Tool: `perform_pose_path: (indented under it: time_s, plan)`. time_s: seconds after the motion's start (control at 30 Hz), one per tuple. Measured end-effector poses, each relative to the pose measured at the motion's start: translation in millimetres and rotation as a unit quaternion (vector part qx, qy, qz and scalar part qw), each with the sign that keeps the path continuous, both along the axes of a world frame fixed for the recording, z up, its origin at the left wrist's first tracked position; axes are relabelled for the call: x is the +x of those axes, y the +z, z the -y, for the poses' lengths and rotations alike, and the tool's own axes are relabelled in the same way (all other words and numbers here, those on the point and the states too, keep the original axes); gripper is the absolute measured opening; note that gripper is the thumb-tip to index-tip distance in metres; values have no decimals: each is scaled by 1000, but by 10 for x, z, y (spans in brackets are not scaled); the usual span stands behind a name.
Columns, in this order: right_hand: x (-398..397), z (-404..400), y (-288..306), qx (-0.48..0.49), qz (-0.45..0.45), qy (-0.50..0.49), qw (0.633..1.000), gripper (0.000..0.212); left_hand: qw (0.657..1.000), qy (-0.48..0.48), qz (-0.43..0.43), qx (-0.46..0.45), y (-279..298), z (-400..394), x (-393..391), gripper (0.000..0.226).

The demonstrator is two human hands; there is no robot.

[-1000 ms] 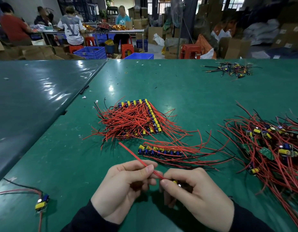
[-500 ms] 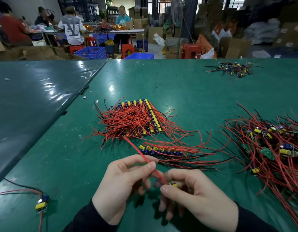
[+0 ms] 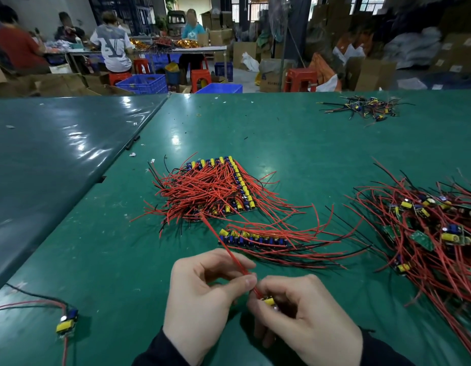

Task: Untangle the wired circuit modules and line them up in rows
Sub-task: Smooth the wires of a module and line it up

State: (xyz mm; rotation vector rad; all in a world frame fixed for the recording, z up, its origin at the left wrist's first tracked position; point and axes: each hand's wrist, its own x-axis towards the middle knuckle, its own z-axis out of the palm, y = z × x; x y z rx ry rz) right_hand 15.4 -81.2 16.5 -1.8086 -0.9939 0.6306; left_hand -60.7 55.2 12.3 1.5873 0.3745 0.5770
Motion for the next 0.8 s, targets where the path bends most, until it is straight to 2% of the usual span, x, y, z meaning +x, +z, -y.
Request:
perform_pose_path:
  time_s: [0.07,0.2,0.33,0.5,0.63,0.8]
  plan:
    - [-25,-6,-5,15,19,-10,1000,19,1000,3,0,-10,8,-4,-11,22]
    - [3,-13,9,58,-60,-24,996,27,995,-38,-18,-95,42,-29,-16,34]
    - [3,-3,25,61,-81,-12,995,28,982,-58,-20,-177,50,-67,-10,23]
    - [-35,7,18,44,-17,-12,999,26,988,-50,-19,-147,31,-46,-9,18]
    - [-23,5,21,40,-31,-7,999,27,988,-38,-3,-151,11,-85,-1,22]
    - [-34,-4,8,37,-35,1,999,26,991,-15,5,-134,12,-82,-4,11]
